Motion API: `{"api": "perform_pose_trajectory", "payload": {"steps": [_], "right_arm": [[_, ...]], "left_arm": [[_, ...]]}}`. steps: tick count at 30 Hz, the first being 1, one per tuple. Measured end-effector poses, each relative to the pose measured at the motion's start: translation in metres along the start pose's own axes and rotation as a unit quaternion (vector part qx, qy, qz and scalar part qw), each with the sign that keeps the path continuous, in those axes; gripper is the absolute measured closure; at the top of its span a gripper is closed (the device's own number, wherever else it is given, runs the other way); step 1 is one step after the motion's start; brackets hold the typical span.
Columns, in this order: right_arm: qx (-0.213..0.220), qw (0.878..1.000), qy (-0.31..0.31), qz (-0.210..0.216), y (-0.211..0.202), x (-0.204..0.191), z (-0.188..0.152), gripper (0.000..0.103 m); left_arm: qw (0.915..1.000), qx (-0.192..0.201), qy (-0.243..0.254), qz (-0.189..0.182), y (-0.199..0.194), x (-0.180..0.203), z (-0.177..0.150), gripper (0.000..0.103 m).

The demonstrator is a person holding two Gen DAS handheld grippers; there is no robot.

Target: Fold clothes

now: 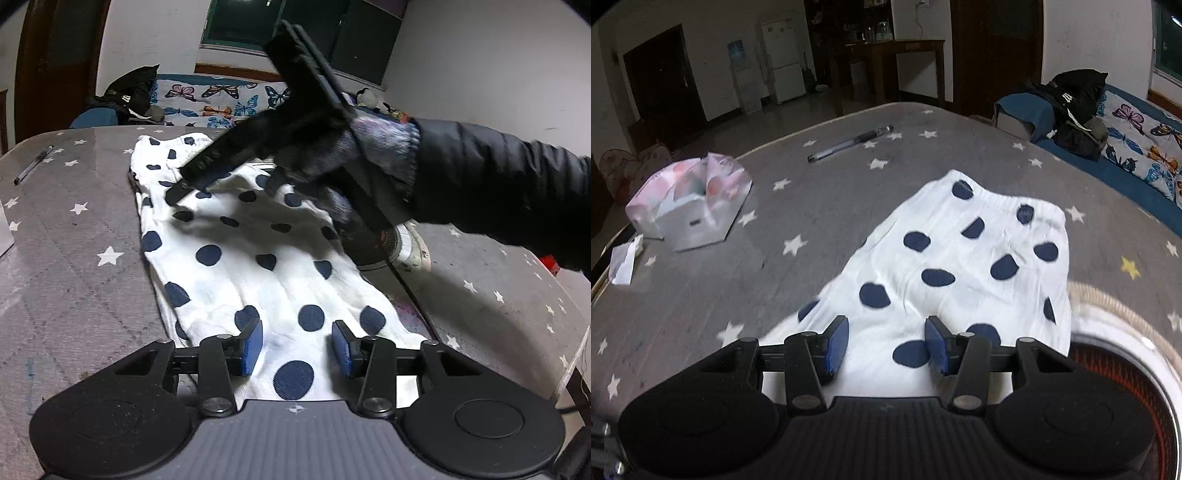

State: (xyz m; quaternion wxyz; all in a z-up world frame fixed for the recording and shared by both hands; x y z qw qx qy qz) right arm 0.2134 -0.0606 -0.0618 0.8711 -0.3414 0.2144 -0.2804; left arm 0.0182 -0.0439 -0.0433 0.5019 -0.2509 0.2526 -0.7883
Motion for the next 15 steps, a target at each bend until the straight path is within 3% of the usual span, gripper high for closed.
{"api": "perform_pose_trajectory", "payload": {"steps": [15], "right_arm": [[0.014, 0.999, 0.005, -0.028, 0.045, 0.041, 0.054, 0.056]], "left_arm": [[0.9996, -0.001, -0.021, -0.017, -0.001, 0.0, 0.0, 0.056]]}}
Point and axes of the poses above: each gripper's, at about its wrist camera, not at the fingertips, and y roughly the way its jaws point, x to its right, z to its top, the point moved 10 cm from there along y, roughly the way its jaws point, and after that the axes turned 9 degrees about z, right-handed, at the moved point
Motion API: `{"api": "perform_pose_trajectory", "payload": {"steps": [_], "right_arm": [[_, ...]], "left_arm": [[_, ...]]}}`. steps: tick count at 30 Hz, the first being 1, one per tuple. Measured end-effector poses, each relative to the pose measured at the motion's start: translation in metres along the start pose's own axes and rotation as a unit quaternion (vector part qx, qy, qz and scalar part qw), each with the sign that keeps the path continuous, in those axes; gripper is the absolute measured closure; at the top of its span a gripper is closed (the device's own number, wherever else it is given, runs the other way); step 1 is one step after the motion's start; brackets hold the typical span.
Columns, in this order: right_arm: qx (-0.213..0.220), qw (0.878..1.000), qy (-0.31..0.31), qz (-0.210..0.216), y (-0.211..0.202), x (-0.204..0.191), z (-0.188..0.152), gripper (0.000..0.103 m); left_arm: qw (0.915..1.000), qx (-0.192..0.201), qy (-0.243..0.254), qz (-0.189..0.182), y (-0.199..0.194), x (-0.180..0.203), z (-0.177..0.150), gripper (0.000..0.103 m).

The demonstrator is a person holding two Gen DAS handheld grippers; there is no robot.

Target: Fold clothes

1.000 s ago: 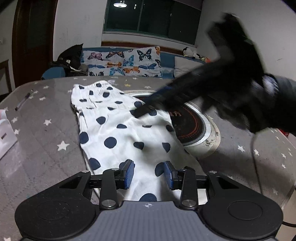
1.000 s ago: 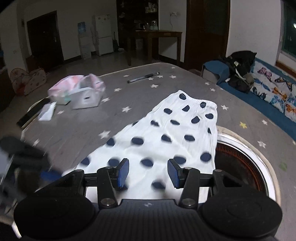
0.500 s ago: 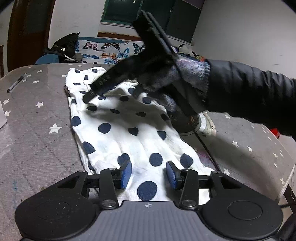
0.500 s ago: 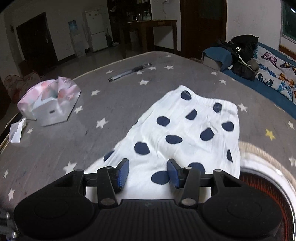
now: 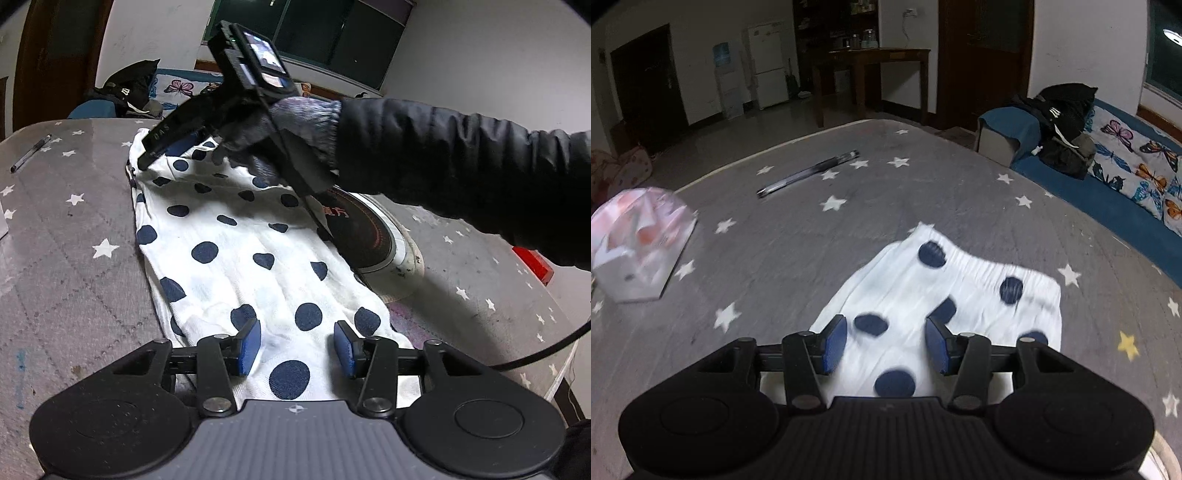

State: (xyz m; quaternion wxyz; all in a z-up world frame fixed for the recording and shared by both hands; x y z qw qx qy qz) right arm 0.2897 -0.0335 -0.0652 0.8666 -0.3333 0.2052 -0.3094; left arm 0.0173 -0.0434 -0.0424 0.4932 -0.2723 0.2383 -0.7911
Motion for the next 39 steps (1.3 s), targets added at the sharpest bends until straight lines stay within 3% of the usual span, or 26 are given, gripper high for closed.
{"api": "perform_pose_trajectory", "payload": {"steps": [10, 17, 25, 33, 39], "right_arm": [[0.011, 1.0, 0.001, -0.026, 0.023, 0.018, 0.025, 0.056], [0.025, 0.999, 0.004, -0.029, 0.013, 0.022, 0.036, 0.054], [0.023, 0.998, 0.027, -0.059, -0.008, 0.056, 0.029, 0.054], [0.055, 0.995, 0.073, -0.051, -0.024, 0.083, 0.026, 0.054], [0.028, 0.996, 0.075, -0.042, -0.016, 0.099, 0.013, 0.053]], "left_arm": [[0.9999, 0.001, -0.012, -0.008, 0.002, -0.004, 0.0, 0.055], [0.9998, 0.003, -0.015, -0.013, 0.002, -0.005, -0.003, 0.055], [0.9997, 0.005, -0.016, -0.016, 0.0, -0.007, -0.004, 0.053], [0.9997, 0.002, -0.014, -0.018, -0.002, -0.008, -0.004, 0.051], [0.9997, -0.001, -0.014, -0.017, -0.004, -0.009, -0.002, 0.05]]}}
Point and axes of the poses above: each gripper's, at about its wrist camera, not at the fingertips, and y roughly the way its jaws point, x to its right, z to its top, the point moved 10 cm from there along y, roughly the way its jaws point, and after that the axes turned 9 degrees about z, right-handed, at the moved point
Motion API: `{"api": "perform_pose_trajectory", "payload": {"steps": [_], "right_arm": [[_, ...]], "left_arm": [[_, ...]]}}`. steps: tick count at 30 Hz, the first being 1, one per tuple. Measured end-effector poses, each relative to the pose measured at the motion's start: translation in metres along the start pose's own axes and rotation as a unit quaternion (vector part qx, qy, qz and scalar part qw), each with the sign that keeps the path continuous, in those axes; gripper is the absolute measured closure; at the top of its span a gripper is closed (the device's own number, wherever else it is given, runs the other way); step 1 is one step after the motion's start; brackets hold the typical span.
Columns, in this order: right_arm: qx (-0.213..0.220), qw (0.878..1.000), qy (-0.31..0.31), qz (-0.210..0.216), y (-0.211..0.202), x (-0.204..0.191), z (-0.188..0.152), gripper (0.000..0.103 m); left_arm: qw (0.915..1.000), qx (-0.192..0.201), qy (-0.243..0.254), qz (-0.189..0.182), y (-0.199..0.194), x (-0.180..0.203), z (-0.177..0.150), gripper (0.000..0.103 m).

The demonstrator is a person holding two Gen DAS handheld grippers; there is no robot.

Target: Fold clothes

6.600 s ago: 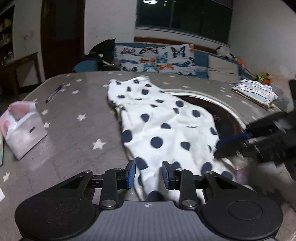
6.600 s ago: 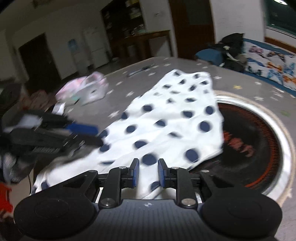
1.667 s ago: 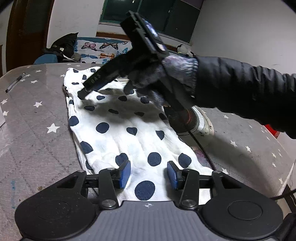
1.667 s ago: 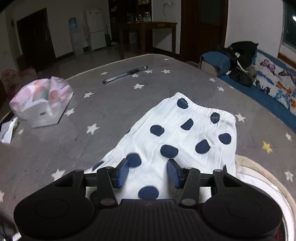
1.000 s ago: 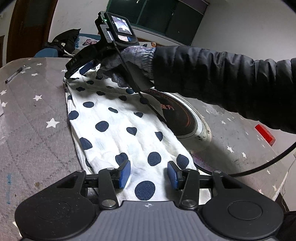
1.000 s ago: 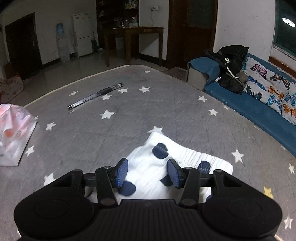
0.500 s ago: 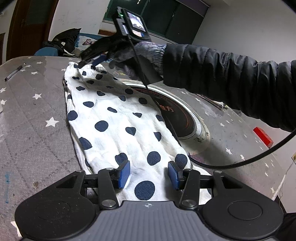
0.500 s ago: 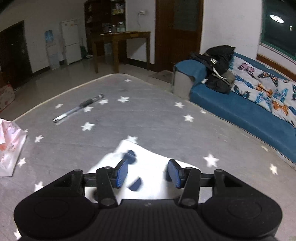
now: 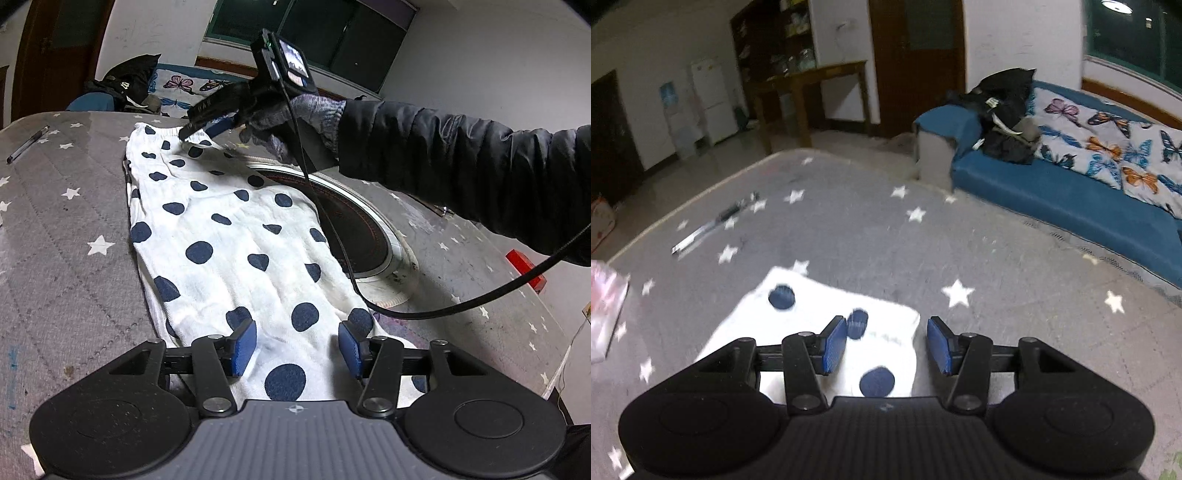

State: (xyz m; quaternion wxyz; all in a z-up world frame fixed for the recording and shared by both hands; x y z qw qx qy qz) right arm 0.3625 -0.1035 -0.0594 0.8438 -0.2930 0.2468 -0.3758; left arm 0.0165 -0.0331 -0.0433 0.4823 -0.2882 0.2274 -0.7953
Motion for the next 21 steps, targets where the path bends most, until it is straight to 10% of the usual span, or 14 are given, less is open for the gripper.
{"api": "perform_pose_trajectory", "payload": {"steps": [9, 15, 21], "right_arm": [[0.01, 1.0, -0.008, 0.016, 0.01, -0.002, -0.006, 0.053], [0.014, 0.999, 0.006, 0.03, 0.004, -0.003, -0.005, 0.082], [0.034, 0.998, 0.003, 0.046, -0.024, -0.018, 0.004, 0.088]], "left_arm": [[1.0, -0.006, 0.005, 0.005, 0.003, 0.003, 0.003, 0.047], [0.9999, -0.008, 0.006, 0.01, 0.005, 0.004, 0.005, 0.046], [0.9998, -0.006, -0.002, 0.017, 0.002, 0.002, 0.008, 0.046]]}}
Point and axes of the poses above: each gripper's, at about its wrist camera, not at the fingertips, and y roughly the way its jaws point, x to its right, z to its top, the point moved 10 cm from there along y, roughly the way its jaws point, and after that the axes turned 9 degrees about z, right-handed, at the moved point
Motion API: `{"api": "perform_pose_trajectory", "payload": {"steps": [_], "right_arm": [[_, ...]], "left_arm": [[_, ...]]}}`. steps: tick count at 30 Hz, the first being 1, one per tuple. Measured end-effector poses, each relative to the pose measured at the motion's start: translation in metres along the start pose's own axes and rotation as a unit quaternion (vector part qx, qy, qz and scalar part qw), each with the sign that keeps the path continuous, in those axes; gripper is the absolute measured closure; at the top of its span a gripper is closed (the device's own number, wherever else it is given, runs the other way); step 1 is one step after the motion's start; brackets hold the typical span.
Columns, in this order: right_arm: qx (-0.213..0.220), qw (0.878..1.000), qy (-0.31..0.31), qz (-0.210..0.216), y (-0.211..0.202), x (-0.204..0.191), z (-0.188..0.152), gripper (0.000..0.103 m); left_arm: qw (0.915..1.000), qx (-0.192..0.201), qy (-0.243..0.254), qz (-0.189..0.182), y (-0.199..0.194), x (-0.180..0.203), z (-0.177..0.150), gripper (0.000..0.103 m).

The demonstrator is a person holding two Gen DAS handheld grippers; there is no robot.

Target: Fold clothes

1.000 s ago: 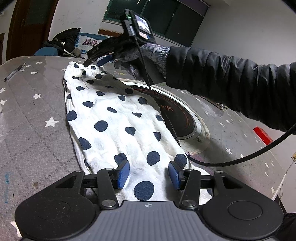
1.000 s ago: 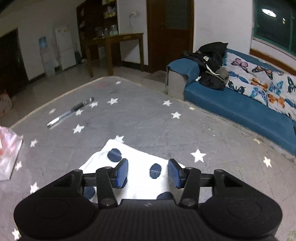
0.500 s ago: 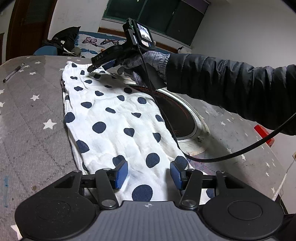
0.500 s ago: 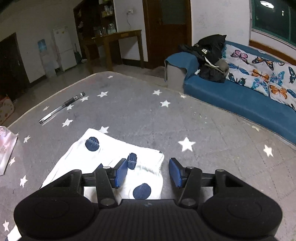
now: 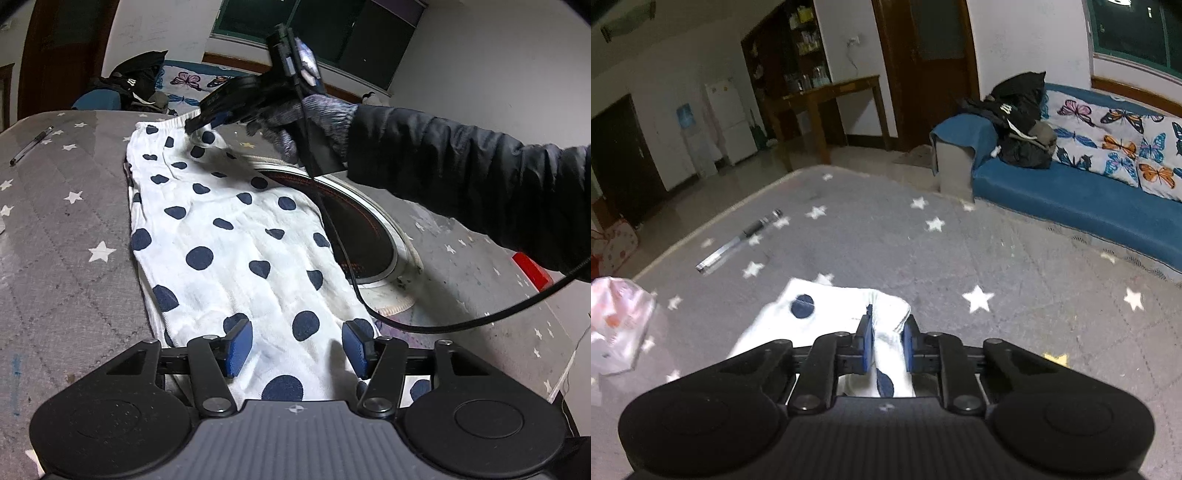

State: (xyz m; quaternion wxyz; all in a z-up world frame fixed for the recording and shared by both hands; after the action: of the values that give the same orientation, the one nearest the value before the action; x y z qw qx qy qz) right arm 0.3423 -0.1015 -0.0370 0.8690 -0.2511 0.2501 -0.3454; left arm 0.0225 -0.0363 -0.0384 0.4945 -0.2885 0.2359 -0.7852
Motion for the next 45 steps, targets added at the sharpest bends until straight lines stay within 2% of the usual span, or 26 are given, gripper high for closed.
{"api": "perform_pose_trajectory", "payload": {"steps": [10, 19, 23, 29, 37, 41, 45], "right_arm": [[0.028, 0.999, -0.024, 0.026, -0.054, -0.039, 0.017, 0.089], [0.039, 0.996, -0.049, 0.057, -0.12, -0.086, -0.01, 0.089], [0.039, 0.994, -0.058, 0.083, -0.153, -0.112, -0.039, 0.089], [0.014, 0.99, -0.078, 0.121, -0.186, -0.155, -0.091, 0.089], [0.008, 0.976, -0.113, 0.188, -0.228, -0.205, -0.154, 0.089], [-0.013, 0.967, -0.162, 0.197, -0.236, -0.22, -0.194, 0.089], [-0.038, 0.959, -0.219, 0.175, -0.24, -0.226, -0.231, 0.089]], "left_arm": [[0.9987, 0.017, -0.013, 0.046, -0.017, -0.019, 0.003, 0.044], [0.9946, 0.027, -0.029, 0.096, -0.041, -0.033, -0.009, 0.04], [0.9918, 0.028, -0.044, 0.117, -0.052, -0.039, -0.016, 0.04], [0.9894, 0.022, -0.045, 0.136, -0.062, -0.041, -0.029, 0.039], [0.9876, 0.021, -0.045, 0.149, -0.068, -0.042, -0.035, 0.038], [0.9866, 0.027, -0.04, 0.156, -0.075, -0.045, -0.035, 0.038], [0.9851, 0.043, -0.039, 0.162, -0.086, -0.05, -0.027, 0.038]]}}
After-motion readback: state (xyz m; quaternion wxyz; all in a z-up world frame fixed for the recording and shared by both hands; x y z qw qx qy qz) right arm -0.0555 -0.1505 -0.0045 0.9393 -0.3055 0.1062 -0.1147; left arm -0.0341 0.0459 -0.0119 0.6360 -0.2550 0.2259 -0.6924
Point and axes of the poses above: each gripper's, at about its wrist camera, not at the fingertips, and y roughly the way its jaws point, x to its right, z to its top, the point moved 10 cm from there along y, roughly the way its jaws point, and after that the axes turned 9 degrees about z, right-handed, at the moved point
